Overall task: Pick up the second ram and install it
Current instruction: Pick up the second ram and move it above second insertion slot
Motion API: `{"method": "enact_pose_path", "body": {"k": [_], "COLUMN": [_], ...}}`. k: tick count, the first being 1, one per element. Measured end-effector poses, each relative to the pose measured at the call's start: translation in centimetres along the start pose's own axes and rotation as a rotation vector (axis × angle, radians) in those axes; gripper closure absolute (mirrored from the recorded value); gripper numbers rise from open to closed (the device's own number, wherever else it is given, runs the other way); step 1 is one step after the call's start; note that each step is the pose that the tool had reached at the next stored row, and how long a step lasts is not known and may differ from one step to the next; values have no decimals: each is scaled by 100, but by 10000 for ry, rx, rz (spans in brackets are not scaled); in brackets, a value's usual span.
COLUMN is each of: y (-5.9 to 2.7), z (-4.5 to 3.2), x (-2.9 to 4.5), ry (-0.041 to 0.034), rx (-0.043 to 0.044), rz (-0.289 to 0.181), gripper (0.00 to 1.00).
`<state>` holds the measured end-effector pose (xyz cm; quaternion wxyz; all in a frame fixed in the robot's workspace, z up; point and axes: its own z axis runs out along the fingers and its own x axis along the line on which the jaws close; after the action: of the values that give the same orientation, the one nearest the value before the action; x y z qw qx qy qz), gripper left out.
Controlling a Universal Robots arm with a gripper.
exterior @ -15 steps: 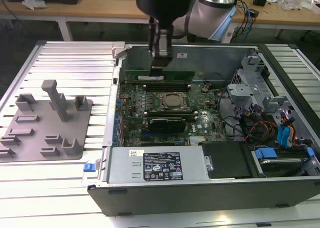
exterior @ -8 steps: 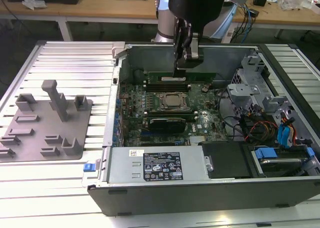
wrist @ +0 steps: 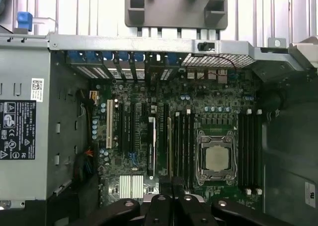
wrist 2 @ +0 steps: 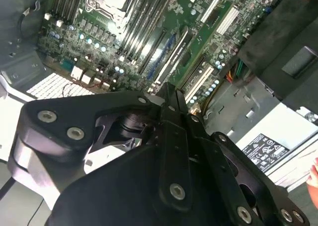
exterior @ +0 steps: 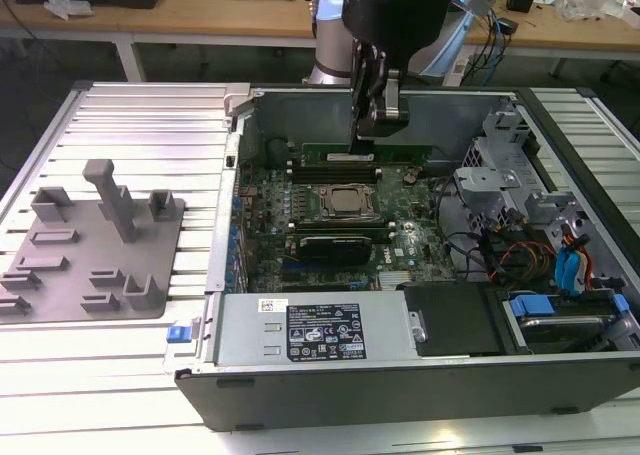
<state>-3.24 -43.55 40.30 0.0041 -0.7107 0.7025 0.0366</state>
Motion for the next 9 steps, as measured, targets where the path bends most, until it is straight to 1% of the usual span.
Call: {"method": "enact_pose_path", "body": {"k": [5,7,9], "y": [-38,-43,-49], "z": [106,127,163], "x": [-6,-5,-9], "ry": [0,1,1], "rx": [0,0,0], "rz": [1,1,2], "gripper": [91,91,91]}}
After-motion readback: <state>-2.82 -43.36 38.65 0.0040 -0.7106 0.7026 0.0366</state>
